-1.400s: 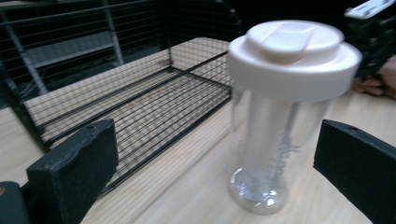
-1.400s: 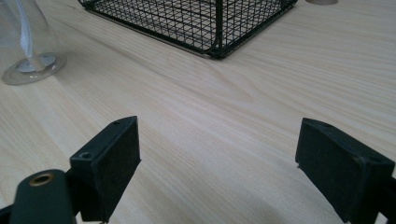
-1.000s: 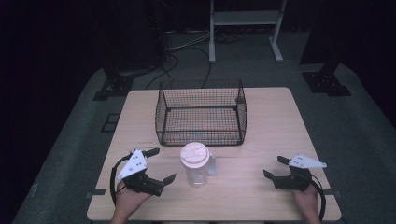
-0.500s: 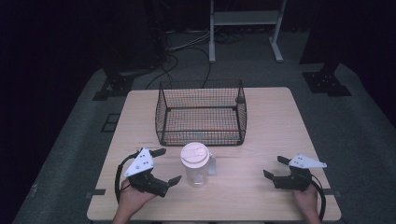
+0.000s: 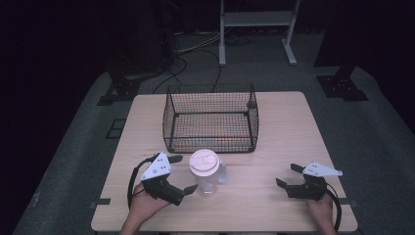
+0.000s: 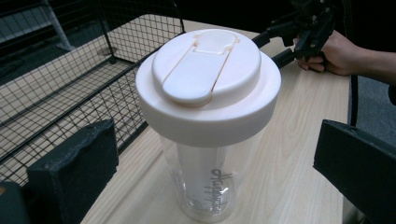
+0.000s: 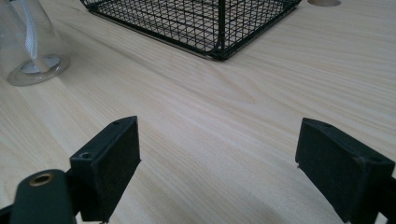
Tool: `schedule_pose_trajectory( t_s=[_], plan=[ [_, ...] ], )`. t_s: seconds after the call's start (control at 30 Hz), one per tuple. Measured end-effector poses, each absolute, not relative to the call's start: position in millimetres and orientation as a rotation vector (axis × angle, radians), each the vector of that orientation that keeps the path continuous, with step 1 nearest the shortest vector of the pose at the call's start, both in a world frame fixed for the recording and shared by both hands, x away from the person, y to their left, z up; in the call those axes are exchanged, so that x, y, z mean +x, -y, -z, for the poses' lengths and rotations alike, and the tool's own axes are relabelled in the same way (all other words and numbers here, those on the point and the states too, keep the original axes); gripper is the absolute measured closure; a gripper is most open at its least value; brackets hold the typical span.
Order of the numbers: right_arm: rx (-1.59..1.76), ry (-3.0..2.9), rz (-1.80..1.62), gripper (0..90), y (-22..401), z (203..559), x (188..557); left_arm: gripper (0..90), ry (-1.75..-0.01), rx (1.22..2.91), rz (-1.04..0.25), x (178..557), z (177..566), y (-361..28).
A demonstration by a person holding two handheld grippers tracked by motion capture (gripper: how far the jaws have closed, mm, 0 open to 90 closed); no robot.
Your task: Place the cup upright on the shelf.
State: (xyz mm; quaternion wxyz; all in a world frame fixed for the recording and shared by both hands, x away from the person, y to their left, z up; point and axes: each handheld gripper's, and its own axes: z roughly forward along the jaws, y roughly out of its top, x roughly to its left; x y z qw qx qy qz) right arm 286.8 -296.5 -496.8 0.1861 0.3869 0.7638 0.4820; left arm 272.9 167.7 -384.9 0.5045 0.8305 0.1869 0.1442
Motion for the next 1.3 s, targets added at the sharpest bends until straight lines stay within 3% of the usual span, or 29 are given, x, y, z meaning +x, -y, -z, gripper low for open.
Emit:
schedule_pose_trajectory(
  t_s=[1.3],
  plan=[
    [1.084,-2.154,-1.367,12.9,297,497,287,0.0,-0.444,2.159,-0.285,304,386,-126]
  ],
)
